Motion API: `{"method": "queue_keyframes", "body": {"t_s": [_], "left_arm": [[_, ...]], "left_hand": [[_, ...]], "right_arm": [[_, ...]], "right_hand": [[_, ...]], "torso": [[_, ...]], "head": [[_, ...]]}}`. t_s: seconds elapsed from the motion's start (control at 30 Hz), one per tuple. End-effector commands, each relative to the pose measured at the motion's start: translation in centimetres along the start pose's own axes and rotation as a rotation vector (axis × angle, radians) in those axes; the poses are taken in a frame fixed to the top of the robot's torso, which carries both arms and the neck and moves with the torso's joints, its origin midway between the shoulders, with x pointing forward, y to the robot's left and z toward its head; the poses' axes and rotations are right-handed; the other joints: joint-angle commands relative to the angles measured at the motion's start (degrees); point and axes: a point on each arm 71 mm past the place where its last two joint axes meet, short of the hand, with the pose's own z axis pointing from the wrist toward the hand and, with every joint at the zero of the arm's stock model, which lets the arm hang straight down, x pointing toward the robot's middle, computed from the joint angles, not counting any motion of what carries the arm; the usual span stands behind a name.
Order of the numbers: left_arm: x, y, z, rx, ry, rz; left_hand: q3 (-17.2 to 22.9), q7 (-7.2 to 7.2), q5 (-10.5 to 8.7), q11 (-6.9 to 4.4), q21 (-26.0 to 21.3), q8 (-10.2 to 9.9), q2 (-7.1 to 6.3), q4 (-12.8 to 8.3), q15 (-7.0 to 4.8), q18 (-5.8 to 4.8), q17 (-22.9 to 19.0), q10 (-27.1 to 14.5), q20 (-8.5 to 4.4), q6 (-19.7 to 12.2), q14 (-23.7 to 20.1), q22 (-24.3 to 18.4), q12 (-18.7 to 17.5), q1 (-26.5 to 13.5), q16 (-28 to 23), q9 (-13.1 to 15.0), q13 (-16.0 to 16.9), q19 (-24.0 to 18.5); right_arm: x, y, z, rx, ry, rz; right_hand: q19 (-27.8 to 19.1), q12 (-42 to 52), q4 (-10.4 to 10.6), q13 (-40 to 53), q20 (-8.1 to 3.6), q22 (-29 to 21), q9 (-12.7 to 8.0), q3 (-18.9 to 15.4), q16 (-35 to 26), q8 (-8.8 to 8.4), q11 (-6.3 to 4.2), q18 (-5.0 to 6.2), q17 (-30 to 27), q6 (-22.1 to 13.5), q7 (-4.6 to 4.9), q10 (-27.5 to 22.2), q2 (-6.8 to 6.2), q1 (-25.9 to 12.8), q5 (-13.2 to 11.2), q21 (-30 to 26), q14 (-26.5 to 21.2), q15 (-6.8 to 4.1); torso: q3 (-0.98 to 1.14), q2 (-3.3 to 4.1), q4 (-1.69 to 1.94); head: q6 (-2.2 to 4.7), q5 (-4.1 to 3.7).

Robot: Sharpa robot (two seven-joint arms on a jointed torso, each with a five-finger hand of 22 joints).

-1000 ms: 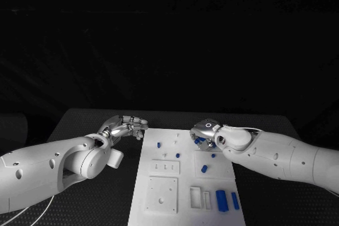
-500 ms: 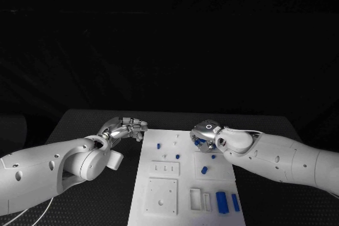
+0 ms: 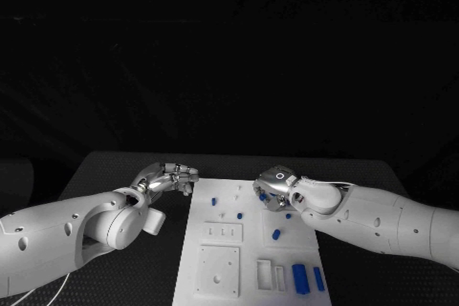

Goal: Assemble the parts on the task board

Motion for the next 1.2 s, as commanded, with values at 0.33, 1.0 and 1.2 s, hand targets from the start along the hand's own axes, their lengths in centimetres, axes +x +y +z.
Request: {"method": "queue_keyframes", "body": {"t_s": [0.33,1.0,1.2], "left_arm": [[0.3,-0.2,0.1,0.009,0.017,-0.003],[0.9,-0.4,0.5,0.013,0.030,-0.004],[1.0,-0.5,0.5,0.015,0.033,-0.004]], "left_hand": [[0.34,-0.03,-0.24,-0.06,0.27,-0.24,0.14,0.01,0.03,0.87,0.14,-0.35,-0.05,-0.58,-0.24,0.99,-0.37,-0.50,-0.22,0.09,-0.09,-0.39],[0.39,-0.05,-0.22,-0.07,0.32,-0.26,0.17,-0.01,0.03,0.88,0.19,-0.37,-0.05,-0.60,-0.24,0.99,-0.41,-0.50,-0.26,0.10,-0.10,-0.41],[0.40,-0.05,-0.22,-0.06,0.34,-0.26,0.17,-0.02,0.03,0.88,0.22,-0.37,-0.04,-0.62,-0.23,0.98,-0.43,-0.51,-0.27,0.11,-0.10,-0.42]], "right_arm": [[-2.2,1.7,1.7,0.024,-0.093,-0.048],[-3.0,3.7,4.8,0.031,-0.122,-0.091],[-3.0,3.7,5.2,0.034,-0.119,-0.101]], "right_hand": [[0.99,0.24,-0.05,0.70,-0.60,1.29,0.18,0.40,0.32,0.25,0.13,2.71,-0.10,0.74,0.05,2.84,0.31,0.08,0.13,0.48,-0.76,-1.12],[0.94,0.16,-0.13,0.77,-0.63,1.27,0.25,0.59,0.38,0.24,0.10,2.71,-0.16,0.85,0.01,2.91,0.20,0.13,0.13,0.61,-0.80,-1.16],[0.93,0.14,-0.15,0.80,-0.64,1.26,0.27,0.67,0.41,0.22,0.09,2.71,-0.18,0.87,0.00,2.94,0.17,0.16,0.13,0.65,-0.81,-1.17]], "torso": [[0.02,0.17,0.19],[-0.29,0.46,0.73],[-0.51,0.60,1.05]], "head": [[1.04,-0.10],[1.30,0.09],[1.41,-0.08]]}}
